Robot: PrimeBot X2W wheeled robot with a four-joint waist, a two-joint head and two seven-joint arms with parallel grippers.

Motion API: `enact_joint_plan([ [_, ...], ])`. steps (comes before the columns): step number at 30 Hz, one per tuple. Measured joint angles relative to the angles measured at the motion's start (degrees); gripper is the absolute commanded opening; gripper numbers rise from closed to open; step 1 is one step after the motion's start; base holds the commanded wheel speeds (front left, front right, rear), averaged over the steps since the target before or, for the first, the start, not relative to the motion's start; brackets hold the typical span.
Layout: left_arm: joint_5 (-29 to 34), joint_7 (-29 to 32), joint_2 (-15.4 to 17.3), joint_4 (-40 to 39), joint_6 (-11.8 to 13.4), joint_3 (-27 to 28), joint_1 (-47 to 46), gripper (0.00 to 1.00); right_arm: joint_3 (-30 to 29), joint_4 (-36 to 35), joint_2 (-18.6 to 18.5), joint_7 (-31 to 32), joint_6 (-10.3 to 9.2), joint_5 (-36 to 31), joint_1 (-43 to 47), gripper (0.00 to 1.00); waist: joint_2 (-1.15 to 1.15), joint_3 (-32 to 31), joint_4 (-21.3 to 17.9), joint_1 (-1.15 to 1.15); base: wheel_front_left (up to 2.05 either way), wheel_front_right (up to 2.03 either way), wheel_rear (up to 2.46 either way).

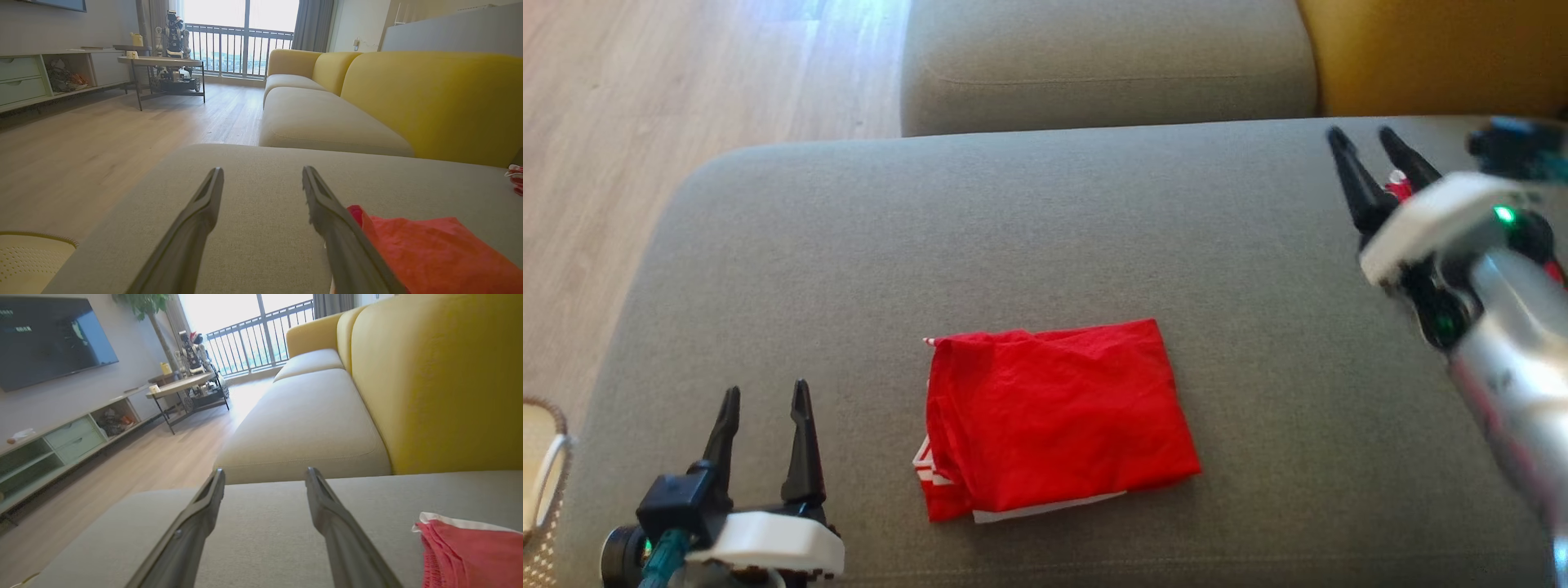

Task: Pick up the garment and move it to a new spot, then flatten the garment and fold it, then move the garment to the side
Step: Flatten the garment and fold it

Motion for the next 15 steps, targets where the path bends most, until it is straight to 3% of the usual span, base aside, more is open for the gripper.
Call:
enact_joint_plan([
  [4, 0.0, 0.0, 0.0, -0.3, 0.2, 0.0, 0.0, 1.0, -20.6, -14.0, -0.5, -0.1, 0.0, -21.1, 16.3, 1.0, 0.0, 0.2, -0.8, 0.0, 0.0, 0.0, 0.0],
  [8, 0.0, 0.0, 0.0, -0.3, 0.4, 0.0, 0.0, 1.0, -38.4, -29.0, 7.1, -0.1, 0.0, -40.1, 35.7, 1.0, 0.0, 0.3, -0.9, 0.0, 0.0, 0.0, 0.0],
  [12, 0.0, 0.0, 0.0, -0.4, 0.4, -0.1, 0.1, 1.0, -44.1, -39.7, 15.2, -0.1, 0.0, -51.2, 47.0, 1.0, 0.0, 0.4, -0.6, -0.01, 0.0, 0.0, 0.0],
  [15, 0.0, 0.0, 0.0, -0.4, 0.5, -0.1, 0.4, 1.0, -45.5, -44.0, 16.0, -0.1, 0.0, -54.0, 49.4, 1.0, 0.0, 0.4, -0.4, -0.01, 0.0, 0.0, 0.0],
])
